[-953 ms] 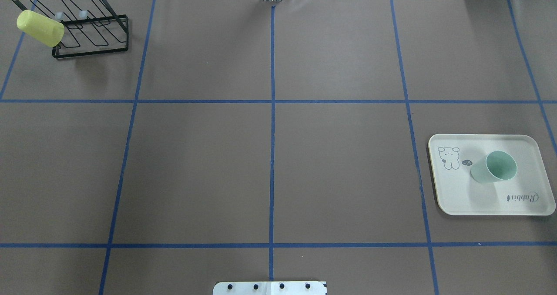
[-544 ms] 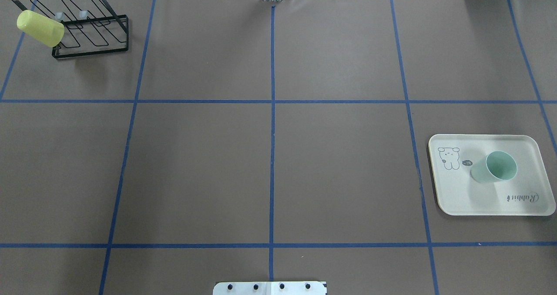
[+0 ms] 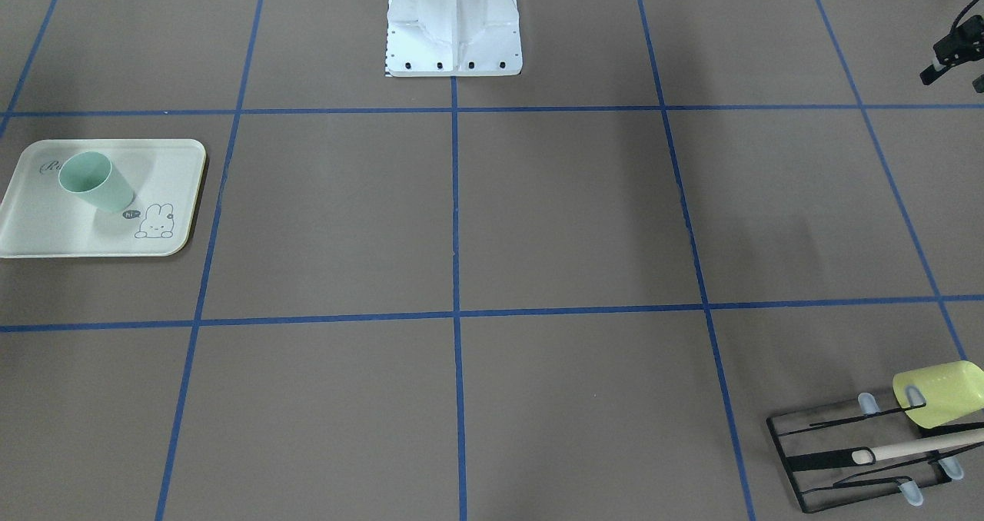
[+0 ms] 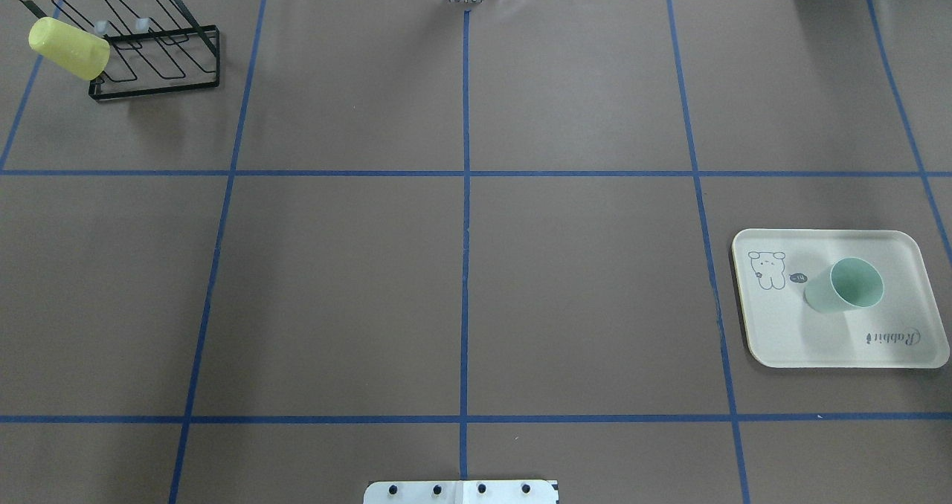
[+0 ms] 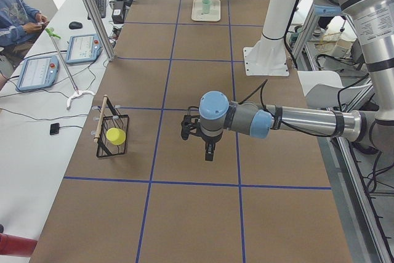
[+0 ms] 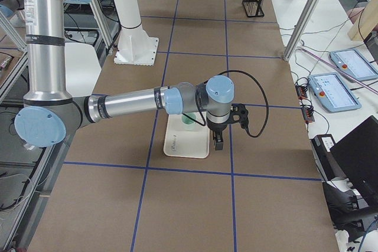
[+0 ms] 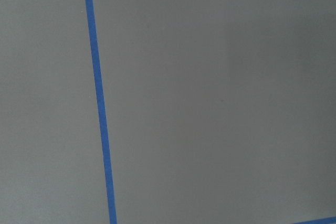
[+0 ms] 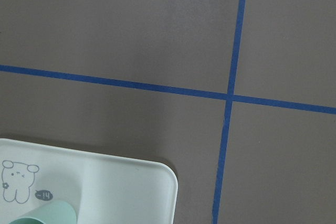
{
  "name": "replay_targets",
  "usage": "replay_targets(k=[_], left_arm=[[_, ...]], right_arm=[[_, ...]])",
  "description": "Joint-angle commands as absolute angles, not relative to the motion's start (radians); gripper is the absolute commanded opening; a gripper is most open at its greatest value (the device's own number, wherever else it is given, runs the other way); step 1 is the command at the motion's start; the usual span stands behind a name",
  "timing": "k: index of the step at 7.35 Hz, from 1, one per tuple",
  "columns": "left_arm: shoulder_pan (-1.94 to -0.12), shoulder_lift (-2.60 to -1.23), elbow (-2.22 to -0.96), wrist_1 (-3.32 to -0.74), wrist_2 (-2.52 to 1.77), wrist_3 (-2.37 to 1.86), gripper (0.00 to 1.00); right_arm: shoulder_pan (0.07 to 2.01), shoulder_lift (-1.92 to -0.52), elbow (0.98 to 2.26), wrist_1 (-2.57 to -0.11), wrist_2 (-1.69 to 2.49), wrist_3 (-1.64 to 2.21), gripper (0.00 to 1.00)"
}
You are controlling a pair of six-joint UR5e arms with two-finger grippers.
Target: Left arm grabs green cup and hands to right arm on tray
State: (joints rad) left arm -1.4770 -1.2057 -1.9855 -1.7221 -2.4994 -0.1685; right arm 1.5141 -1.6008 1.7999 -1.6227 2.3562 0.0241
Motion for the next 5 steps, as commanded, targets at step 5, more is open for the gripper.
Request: replay_targets(k=[5], left_arm=[[-1.534,-1.247,-1.921,-1.692,-2.414,-0.097,1.0]], right_arm=[[1.516,-1.646,1.806,-1.621,2.384,0.028,1.0]])
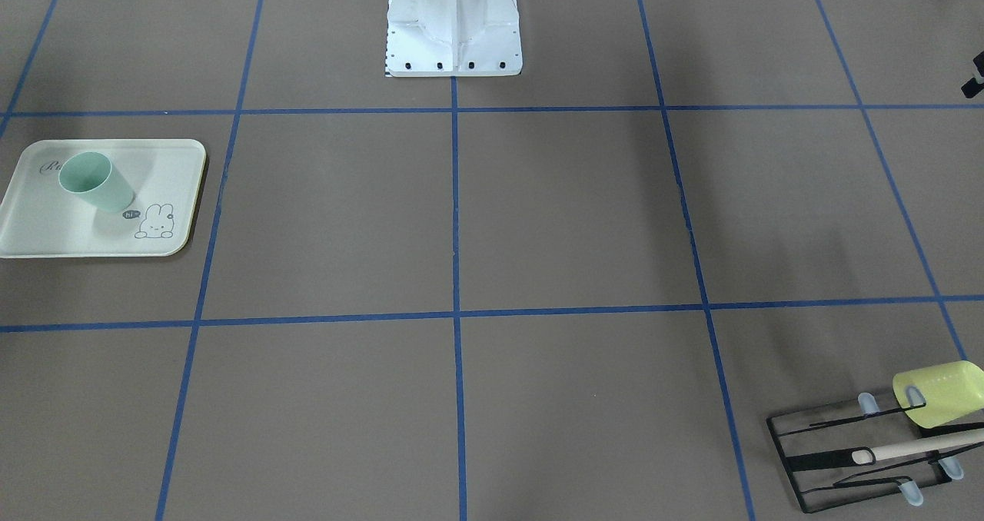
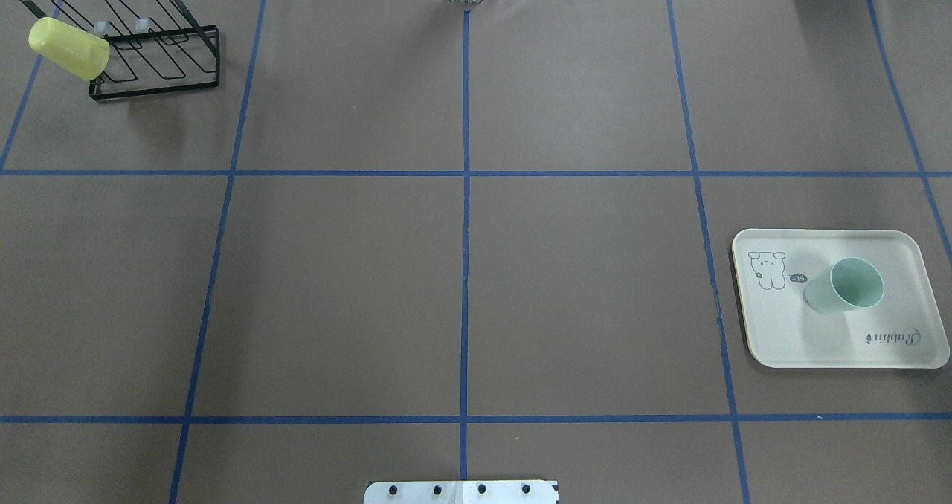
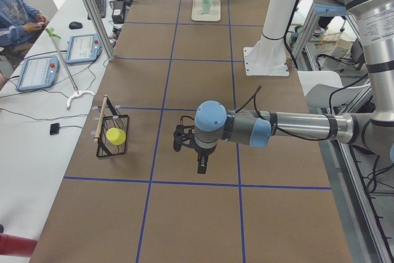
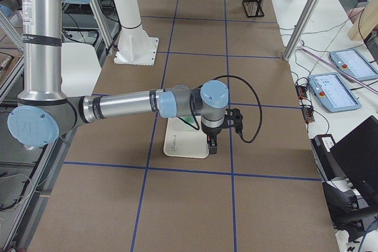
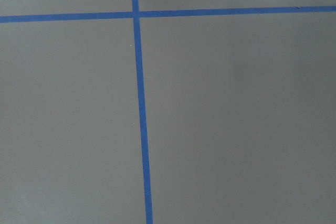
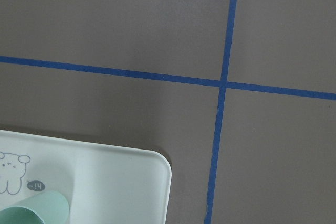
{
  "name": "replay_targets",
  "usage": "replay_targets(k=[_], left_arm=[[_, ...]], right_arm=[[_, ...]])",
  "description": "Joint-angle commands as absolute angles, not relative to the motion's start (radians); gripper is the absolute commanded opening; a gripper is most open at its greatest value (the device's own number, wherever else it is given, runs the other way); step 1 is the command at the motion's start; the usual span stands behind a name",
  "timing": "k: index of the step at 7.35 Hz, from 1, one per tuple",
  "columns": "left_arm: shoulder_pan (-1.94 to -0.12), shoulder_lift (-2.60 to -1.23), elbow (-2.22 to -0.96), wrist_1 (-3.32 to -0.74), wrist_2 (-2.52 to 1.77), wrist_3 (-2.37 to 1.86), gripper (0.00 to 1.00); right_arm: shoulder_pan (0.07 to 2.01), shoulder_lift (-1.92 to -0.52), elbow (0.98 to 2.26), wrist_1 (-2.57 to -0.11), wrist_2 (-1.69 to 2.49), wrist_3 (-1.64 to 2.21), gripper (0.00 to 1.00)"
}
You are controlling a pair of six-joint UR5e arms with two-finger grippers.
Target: Left arm grabs green cup and hands to right arm on tray
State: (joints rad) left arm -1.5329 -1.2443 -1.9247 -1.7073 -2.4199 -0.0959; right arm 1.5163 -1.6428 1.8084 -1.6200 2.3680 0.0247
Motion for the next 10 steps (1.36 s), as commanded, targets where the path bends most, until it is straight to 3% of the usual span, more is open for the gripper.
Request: replay_targets(k=[1,10], left_arm=[[-1.537,-1.253,-1.925,-1.695,-2.414,-0.097,1.0],[-1.549,-1.253,-1.999,-1.692,-2.457,-0.164,1.0]], right_arm=[[1.516,-1.641,1.809,-1.621,2.413,0.026,1.0],[1.493,-1.634,1.824,-1.621,2.398,0.035,1.0]])
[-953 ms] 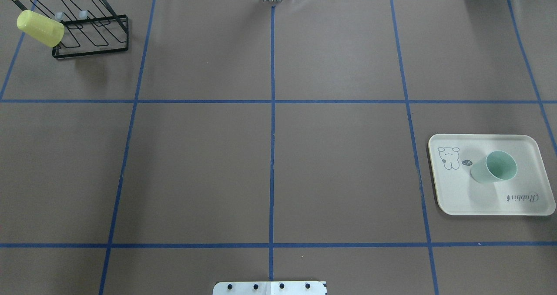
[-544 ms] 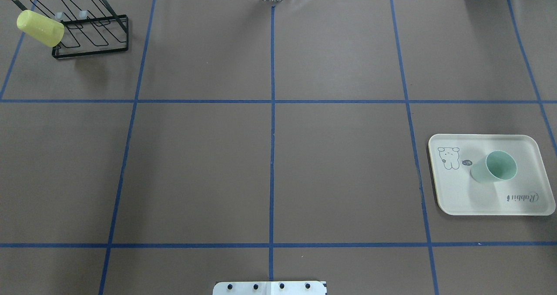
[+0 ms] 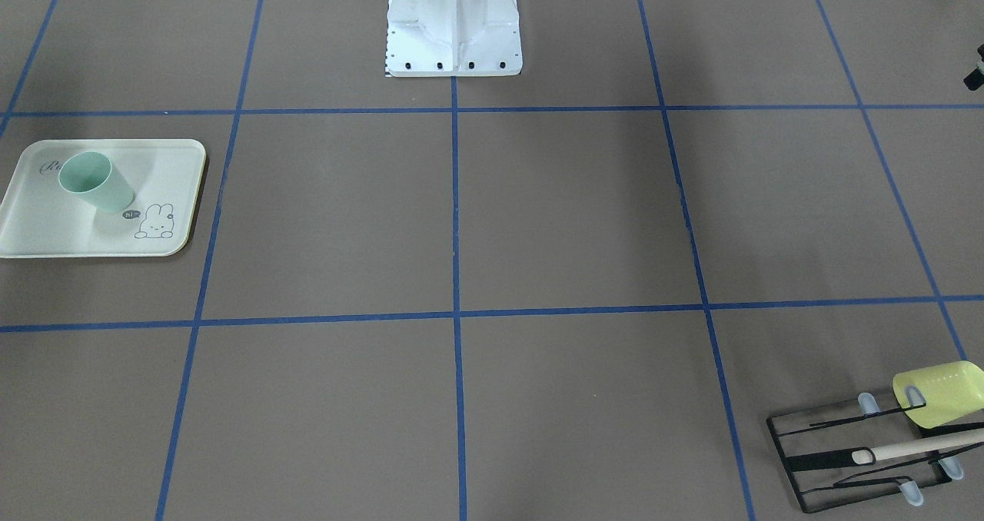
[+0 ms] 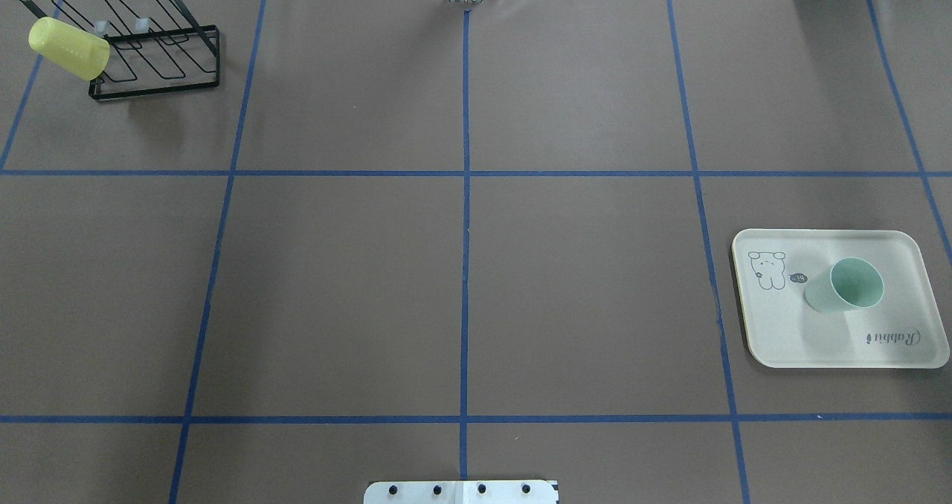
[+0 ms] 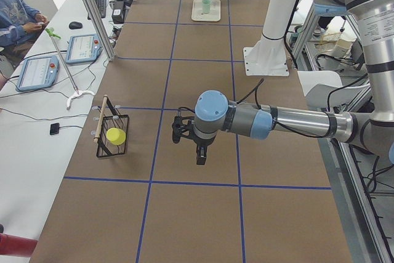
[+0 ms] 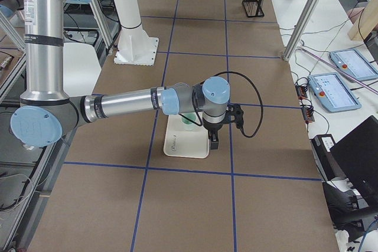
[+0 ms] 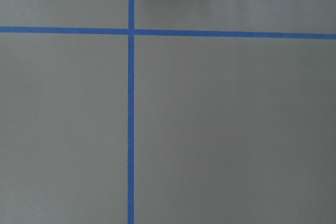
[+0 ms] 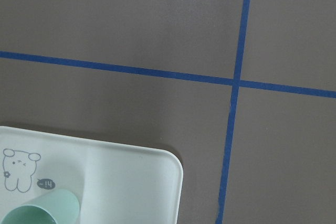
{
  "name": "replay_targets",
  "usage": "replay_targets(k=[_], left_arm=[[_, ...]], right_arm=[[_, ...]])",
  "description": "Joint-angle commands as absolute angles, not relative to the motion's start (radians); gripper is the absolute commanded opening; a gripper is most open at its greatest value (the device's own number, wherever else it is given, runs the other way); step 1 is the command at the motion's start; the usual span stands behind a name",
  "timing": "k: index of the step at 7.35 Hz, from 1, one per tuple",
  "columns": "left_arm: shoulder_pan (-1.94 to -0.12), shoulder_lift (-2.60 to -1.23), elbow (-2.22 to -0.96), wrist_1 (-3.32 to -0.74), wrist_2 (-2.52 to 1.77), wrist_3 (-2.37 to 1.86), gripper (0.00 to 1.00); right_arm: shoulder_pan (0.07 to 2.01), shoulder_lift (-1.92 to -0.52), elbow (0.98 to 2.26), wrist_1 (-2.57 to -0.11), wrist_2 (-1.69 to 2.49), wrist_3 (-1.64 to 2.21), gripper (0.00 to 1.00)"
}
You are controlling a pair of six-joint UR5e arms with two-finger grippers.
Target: Left arm grabs green cup and hands to right arm on tray
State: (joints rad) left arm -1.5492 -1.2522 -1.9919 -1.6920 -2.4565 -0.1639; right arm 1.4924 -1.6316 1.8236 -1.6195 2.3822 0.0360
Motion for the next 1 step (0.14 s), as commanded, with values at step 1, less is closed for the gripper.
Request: replay_targets(k=[1], left_arm=[[-1.549,-1.253,-1.999,-1.693,-2.459,-0.164,1.0]], right_arm=[[1.493,-1.635,1.825,-1.621,2.398,0.035,1.0]])
